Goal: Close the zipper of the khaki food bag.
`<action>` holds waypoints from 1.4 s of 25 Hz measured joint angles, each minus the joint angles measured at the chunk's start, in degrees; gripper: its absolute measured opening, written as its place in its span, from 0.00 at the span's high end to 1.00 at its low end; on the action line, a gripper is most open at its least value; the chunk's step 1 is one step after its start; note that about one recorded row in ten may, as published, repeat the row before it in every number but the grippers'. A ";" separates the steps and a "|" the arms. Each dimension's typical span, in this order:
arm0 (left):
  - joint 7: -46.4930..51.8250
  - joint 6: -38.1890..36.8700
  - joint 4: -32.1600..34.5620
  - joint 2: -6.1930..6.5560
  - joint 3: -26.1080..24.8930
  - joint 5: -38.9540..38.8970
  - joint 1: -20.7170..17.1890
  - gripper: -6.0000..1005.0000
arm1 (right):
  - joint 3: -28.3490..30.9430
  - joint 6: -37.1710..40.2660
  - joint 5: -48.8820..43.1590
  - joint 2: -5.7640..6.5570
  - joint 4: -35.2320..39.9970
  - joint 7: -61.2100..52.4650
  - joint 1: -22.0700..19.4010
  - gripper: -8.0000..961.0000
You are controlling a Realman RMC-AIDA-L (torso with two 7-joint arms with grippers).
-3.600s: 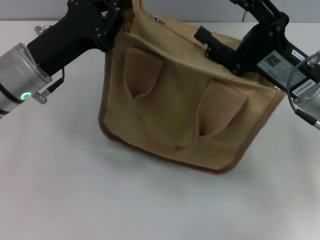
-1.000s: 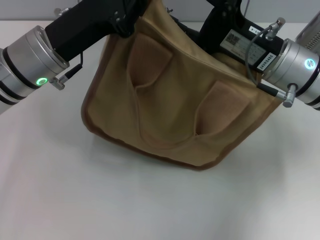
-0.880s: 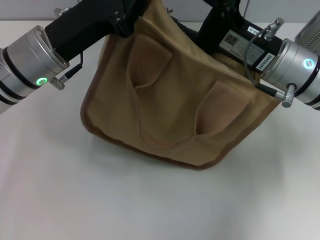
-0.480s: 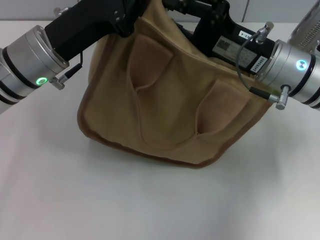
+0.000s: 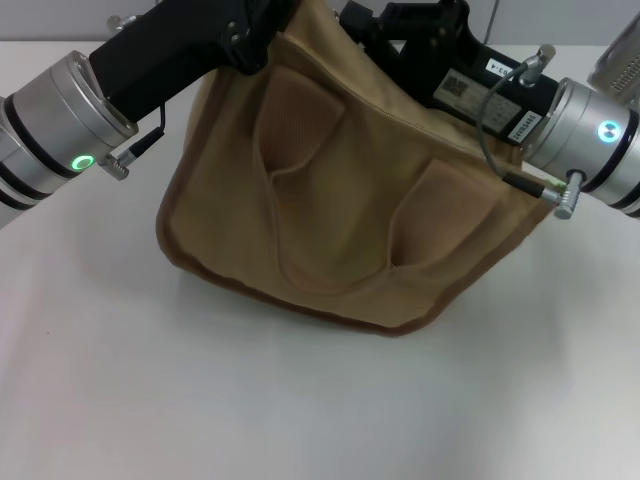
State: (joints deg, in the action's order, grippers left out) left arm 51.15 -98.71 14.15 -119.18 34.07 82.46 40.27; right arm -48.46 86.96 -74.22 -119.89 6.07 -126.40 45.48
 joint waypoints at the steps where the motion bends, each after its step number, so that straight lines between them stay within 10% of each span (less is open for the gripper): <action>1: 0.00 0.04 0.00 0.00 -0.03 0.00 -0.01 0.98 | 0.17 0.02 0.19 0.00 0.05 0.96 -0.18 0.86; 12: -0.08 0.30 0.00 0.00 -0.08 0.00 -0.24 0.98 | 2.58 1.05 0.48 0.03 0.97 12.50 -1.54 0.98; 29: -0.09 0.14 -1.17 0.00 -0.02 -0.48 -0.72 0.98 | 4.79 9.45 6.27 -0.06 1.76 83.61 -8.06 0.91; 35: 0.21 0.03 -1.42 0.01 0.06 -0.49 -0.72 0.98 | 4.91 9.50 6.29 -0.04 -2.54 103.72 -6.43 0.70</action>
State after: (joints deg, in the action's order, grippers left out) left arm 51.36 -98.68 12.73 -119.18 34.12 81.97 39.55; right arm -43.56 96.46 -67.93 -119.93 3.54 -22.68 39.05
